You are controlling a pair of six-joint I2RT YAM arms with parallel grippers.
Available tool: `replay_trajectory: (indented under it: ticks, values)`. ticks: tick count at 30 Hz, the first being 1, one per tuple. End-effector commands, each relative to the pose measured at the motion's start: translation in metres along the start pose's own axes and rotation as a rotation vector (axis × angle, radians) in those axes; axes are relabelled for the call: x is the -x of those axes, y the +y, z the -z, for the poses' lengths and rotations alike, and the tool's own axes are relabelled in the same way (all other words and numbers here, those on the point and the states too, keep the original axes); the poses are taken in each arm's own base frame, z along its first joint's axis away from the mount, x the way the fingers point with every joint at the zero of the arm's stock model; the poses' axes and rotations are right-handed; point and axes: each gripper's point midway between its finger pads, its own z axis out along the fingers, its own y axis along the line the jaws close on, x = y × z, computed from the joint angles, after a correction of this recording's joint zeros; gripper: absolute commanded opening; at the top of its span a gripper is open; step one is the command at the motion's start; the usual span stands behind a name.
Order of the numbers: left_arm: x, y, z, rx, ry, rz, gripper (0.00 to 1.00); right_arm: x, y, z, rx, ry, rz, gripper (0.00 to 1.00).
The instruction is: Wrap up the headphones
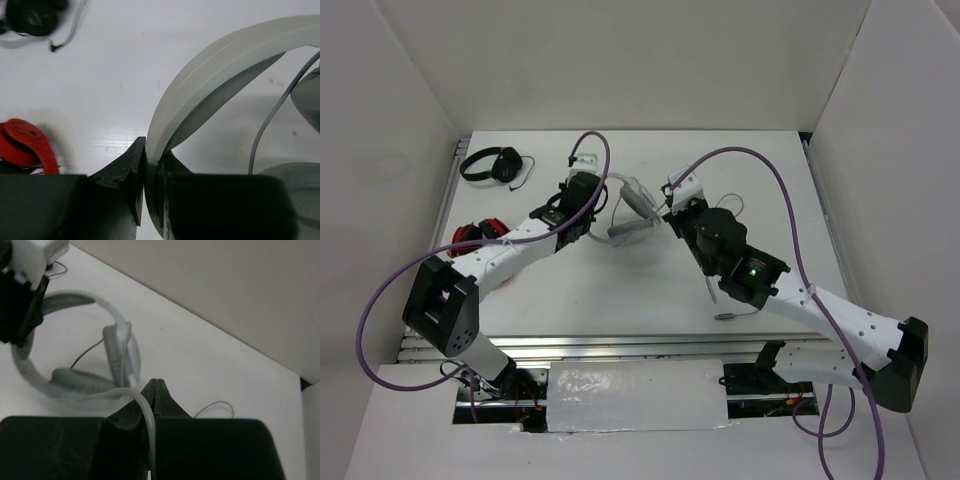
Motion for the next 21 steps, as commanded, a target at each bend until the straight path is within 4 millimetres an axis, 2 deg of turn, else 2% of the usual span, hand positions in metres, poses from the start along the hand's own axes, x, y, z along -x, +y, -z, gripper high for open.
replay_trajectory:
  ticks: [1, 3, 5, 6, 7, 9, 10, 12, 13, 16, 19, 21]
  values:
    - [0.035, -0.033, 0.028, -0.275, -0.130, 0.018, 0.00, 0.044, -0.021, -0.019, -0.014, -0.113, 0.072, 0.00]
    - [0.024, -0.036, 0.035, -0.330, -0.123, 0.015, 0.00, 0.051, -0.030, -0.034, -0.008, -0.122, 0.097, 0.01]
    - [0.024, -0.032, 0.050, -0.374, -0.140, 0.015, 0.00, 0.053, -0.043, -0.051, -0.023, -0.129, 0.101, 0.01]
    - [0.029, -0.040, 0.059, -0.437, -0.165, 0.015, 0.00, 0.052, -0.047, -0.058, -0.026, -0.127, 0.105, 0.01]
    - [0.031, -0.037, 0.071, -0.466, -0.185, 0.020, 0.00, 0.045, -0.049, -0.070, -0.027, -0.112, 0.109, 0.01]
    - [0.033, -0.045, 0.089, -0.560, -0.213, 0.022, 0.00, 0.043, -0.062, -0.086, -0.019, -0.118, 0.080, 0.01]
    - [0.036, -0.041, 0.101, -0.589, -0.240, 0.028, 0.00, 0.041, -0.066, -0.092, -0.014, -0.114, 0.061, 0.01]
    - [0.038, -0.042, 0.116, -0.645, -0.264, 0.035, 0.00, 0.029, -0.067, -0.113, 0.043, -0.090, 0.017, 0.04]
    - [0.043, -0.041, 0.131, -0.689, -0.290, 0.044, 0.00, 0.024, -0.070, -0.119, 0.049, -0.080, 0.002, 0.06]
    - [0.054, -0.037, 0.162, -0.789, -0.341, 0.051, 0.00, 0.008, -0.057, -0.144, 0.143, -0.055, -0.020, 0.09]
    - [0.064, -0.038, 0.194, -0.899, -0.385, 0.053, 0.00, -0.007, -0.037, -0.155, 0.247, -0.037, -0.043, 0.13]
    - [0.071, -0.037, 0.203, -0.922, -0.392, 0.076, 0.00, -0.013, -0.027, -0.156, 0.300, -0.046, -0.064, 0.18]
